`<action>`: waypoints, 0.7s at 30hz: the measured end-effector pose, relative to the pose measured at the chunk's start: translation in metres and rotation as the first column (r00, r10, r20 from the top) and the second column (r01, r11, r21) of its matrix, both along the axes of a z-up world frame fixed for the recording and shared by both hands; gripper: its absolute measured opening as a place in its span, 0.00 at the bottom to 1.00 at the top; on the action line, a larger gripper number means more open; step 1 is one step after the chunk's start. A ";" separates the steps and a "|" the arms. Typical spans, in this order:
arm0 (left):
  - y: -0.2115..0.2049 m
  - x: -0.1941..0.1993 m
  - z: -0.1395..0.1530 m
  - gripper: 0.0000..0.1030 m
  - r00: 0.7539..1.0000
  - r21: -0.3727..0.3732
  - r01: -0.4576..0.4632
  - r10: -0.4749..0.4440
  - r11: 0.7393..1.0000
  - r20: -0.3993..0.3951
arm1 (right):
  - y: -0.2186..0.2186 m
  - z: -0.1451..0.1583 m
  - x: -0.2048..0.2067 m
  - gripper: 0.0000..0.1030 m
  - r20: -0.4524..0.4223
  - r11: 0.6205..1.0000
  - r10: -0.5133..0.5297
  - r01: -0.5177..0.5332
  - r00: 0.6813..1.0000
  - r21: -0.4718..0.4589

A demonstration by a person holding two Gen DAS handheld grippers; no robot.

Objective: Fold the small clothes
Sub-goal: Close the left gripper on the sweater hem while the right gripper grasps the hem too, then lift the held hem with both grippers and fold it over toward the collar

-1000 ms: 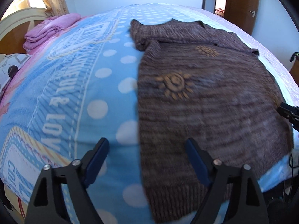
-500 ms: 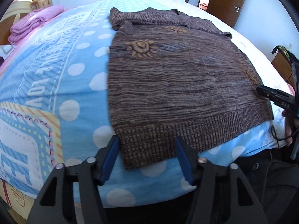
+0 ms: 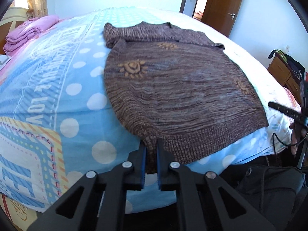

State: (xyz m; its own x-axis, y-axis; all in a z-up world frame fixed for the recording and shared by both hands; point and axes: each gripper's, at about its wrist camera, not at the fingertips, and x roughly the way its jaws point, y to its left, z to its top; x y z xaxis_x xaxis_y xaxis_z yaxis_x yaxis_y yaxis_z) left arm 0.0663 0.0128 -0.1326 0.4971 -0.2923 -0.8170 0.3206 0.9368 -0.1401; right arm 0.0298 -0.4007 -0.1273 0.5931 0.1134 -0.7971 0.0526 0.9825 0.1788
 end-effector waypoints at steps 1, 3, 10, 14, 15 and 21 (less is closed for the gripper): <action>0.001 0.000 0.003 0.09 1.000 -0.005 -0.001 0.001 1.000 0.005 | 0.000 -0.004 -0.002 0.46 -0.016 1.000 0.013 -0.012 1.000 0.019; 0.002 0.000 0.006 0.09 1.000 -0.007 -0.004 0.004 1.000 0.015 | 0.002 -0.011 -0.004 0.46 -0.046 0.999 0.023 -0.021 0.999 0.027; 0.002 0.004 -0.006 0.09 1.000 -0.003 -0.017 0.017 1.000 -0.011 | 0.009 -0.029 0.002 0.46 -0.120 0.998 -0.004 -0.003 0.993 -0.059; 0.001 0.007 -0.014 0.09 0.999 0.000 -0.026 0.025 1.000 -0.031 | 0.010 -0.029 0.000 0.46 -0.101 1.000 0.029 -0.030 0.994 -0.002; 0.002 0.007 -0.013 0.09 0.999 -0.002 -0.028 0.027 1.000 -0.030 | 0.010 -0.029 0.000 0.41 -0.101 0.999 0.034 -0.033 0.994 0.004; 0.009 0.004 0.002 0.09 1.000 -0.051 -0.024 0.024 0.998 0.000 | -0.001 -0.014 -0.007 0.04 -0.042 0.991 0.051 -0.045 0.998 0.126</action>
State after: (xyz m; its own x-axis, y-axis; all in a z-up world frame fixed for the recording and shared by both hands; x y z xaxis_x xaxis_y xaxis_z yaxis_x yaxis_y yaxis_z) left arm 0.0706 0.0219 -0.1303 0.5048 -0.3212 -0.8013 0.2982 0.9359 -0.1873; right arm 0.0227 -0.4021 -0.1413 0.5486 0.2413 -0.8005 0.0166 0.9541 0.2990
